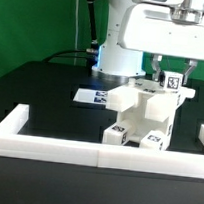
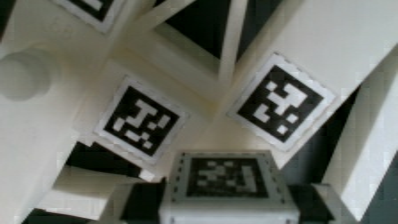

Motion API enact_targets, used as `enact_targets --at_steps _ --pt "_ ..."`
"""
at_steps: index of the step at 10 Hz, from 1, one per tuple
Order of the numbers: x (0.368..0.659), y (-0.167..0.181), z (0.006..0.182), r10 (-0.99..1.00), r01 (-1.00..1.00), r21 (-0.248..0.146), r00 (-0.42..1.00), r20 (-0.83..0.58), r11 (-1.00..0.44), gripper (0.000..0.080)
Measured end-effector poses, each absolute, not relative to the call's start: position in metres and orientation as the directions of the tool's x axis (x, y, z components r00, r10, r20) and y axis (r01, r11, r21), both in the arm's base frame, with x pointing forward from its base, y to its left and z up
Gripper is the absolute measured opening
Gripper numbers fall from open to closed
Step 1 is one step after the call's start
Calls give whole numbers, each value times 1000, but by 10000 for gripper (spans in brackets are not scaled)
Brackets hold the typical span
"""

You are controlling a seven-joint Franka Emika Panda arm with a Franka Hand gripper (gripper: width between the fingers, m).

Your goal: Assemble chair

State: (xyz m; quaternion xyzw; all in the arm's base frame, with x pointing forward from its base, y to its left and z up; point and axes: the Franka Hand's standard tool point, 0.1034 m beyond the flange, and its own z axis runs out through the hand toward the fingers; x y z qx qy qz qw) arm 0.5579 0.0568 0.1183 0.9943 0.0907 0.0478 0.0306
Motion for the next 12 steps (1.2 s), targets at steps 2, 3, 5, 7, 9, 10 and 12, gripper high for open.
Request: enact_targets --at_steps 2,3,5,7,9,10,12 --pt "558 57 118 182 176 69 979 90 -982 288" --pt "558 57 118 159 153 67 983 91 -986 288" --pt "558 57 118 124 118 64 988 93 -991 288" --pt "558 57 118 -19 -24 49 995 101 -998 288" --pt "558 58 118 -142 -146 36 984 107 -989 288" --pt "558 58 118 -214 -218 28 971 109 -976 288" --pt "558 58 118 -314 -318 16 943 111 -948 288"
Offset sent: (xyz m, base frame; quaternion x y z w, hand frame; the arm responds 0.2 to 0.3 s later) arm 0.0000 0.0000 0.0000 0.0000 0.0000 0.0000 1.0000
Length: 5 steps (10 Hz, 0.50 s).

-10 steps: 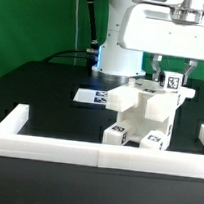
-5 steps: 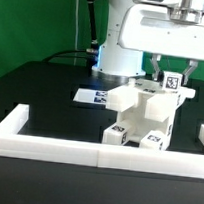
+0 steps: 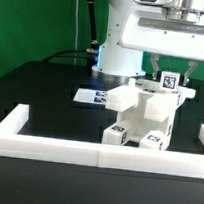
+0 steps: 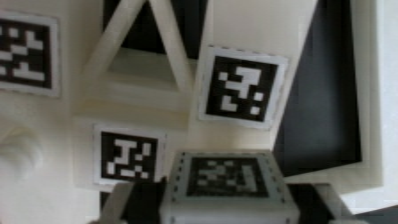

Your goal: Assemble chair

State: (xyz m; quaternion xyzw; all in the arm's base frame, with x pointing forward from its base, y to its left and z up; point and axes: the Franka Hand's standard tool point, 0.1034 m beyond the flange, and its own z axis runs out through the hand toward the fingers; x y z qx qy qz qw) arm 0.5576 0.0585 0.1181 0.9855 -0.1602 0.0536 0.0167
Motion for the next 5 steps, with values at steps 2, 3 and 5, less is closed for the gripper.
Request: enact_targets --at_steps 2,3,5 --pt "558 59 118 -443 -446 -1 889 112 -895 288" --pt "557 59 118 -472 -475 -5 874 112 -880 288" --pt "557 59 118 -478 -480 -5 871 112 -877 459"
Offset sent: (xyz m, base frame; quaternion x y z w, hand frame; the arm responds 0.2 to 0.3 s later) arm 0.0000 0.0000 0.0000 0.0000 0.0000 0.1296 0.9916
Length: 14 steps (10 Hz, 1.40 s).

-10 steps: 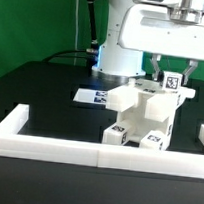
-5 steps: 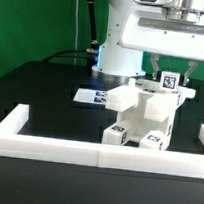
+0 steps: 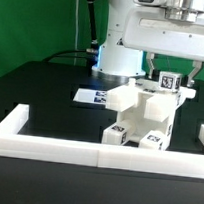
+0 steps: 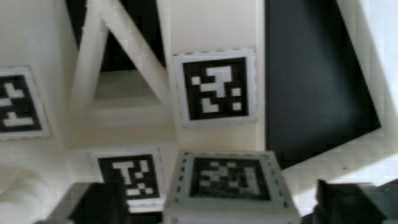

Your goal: Assemble chair

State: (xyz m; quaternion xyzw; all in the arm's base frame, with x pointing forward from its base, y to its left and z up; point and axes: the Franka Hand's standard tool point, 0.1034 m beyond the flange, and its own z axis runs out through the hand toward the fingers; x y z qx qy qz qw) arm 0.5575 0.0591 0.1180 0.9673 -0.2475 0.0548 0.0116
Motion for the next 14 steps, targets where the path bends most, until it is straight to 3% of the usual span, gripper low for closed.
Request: enact_targets --at_steps 1,2,8,14 --pt "557 59 118 -449 -452 -1 886 112 -892 603" --pt "557 59 118 -446 -448 0 888 111 -894 635" --pt "558 59 122 79 73 59 991 103 -996 649" --pt "560 61 127 518 509 110 853 68 -853 649"
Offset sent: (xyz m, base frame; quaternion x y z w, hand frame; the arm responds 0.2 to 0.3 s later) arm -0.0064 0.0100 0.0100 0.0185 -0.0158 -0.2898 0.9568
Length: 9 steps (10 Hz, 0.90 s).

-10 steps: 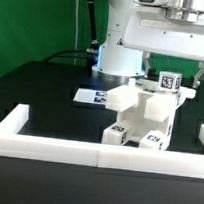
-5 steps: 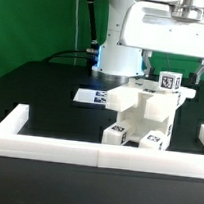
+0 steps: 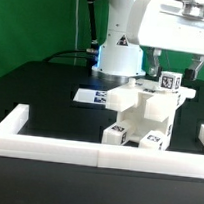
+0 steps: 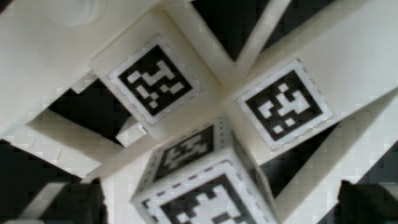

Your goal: Assemble chair

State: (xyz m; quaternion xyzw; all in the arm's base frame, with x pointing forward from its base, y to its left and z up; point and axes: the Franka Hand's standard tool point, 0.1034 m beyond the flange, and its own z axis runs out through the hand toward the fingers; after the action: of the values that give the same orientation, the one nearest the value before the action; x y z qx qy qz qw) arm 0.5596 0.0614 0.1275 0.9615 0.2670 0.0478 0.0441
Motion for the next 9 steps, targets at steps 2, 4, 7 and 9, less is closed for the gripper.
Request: enact_targets --at_steps 2,4,7,9 --pt "560 58 127 624 615 119 780 52 -779 649" --pt "560 56 127 644 635 122 764 47 -762 602" --pt "560 55 127 643 635 122 764 46 -763 282" --pt "560 55 126 620 611 121 783 49 -782 282"
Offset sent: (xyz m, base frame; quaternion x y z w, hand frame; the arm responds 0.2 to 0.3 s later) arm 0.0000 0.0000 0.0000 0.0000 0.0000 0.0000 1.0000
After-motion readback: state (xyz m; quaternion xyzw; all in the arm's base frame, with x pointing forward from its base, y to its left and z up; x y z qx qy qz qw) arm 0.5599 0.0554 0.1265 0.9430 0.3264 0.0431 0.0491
